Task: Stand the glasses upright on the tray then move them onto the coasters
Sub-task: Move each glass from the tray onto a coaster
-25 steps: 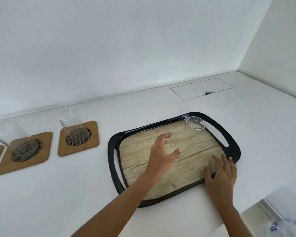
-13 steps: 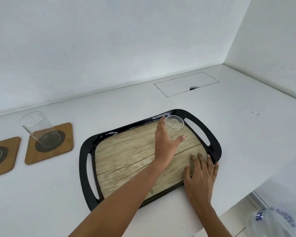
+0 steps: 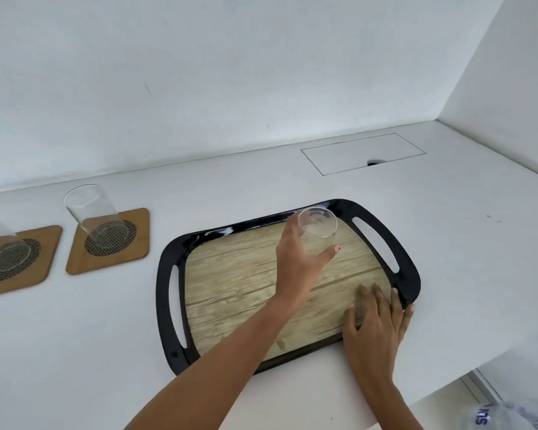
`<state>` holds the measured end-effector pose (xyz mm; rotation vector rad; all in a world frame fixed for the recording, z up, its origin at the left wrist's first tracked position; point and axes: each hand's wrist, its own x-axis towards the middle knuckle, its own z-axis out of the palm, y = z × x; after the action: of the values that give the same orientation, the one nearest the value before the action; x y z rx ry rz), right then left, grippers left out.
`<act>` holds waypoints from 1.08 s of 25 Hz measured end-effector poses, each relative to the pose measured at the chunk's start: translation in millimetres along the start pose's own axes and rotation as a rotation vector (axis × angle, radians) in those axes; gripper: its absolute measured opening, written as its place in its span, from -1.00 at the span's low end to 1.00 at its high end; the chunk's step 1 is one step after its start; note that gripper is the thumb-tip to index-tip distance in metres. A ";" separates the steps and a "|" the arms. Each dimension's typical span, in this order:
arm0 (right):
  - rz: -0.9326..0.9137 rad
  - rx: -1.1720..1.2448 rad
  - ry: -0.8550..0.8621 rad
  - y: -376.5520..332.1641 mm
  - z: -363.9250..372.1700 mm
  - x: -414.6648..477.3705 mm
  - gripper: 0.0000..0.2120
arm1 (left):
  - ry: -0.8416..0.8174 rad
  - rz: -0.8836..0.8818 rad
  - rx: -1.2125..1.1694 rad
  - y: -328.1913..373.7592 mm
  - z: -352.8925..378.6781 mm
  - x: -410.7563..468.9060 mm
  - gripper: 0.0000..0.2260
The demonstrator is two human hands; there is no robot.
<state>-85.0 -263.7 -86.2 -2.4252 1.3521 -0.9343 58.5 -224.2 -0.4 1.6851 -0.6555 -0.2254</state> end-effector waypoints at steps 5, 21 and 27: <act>-0.134 0.059 0.013 -37.6 -6.4 -2.9 -0.56 | 0.094 0.034 -0.001 11.9 -60.4 -8.5 -0.36; -0.538 0.427 -0.306 -289.5 47.2 -131.1 -0.49 | 0.595 -0.076 0.197 -27.5 -375.6 -71.7 -0.38; -0.679 0.412 -0.439 -359.3 92.3 -184.7 -0.47 | 0.666 -0.138 0.298 -61.4 -478.1 -86.1 -0.38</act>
<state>149.8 77.4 -69.2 -2.5470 0.1543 -0.6433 240.9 229.0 33.2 1.9430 -0.0715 0.3471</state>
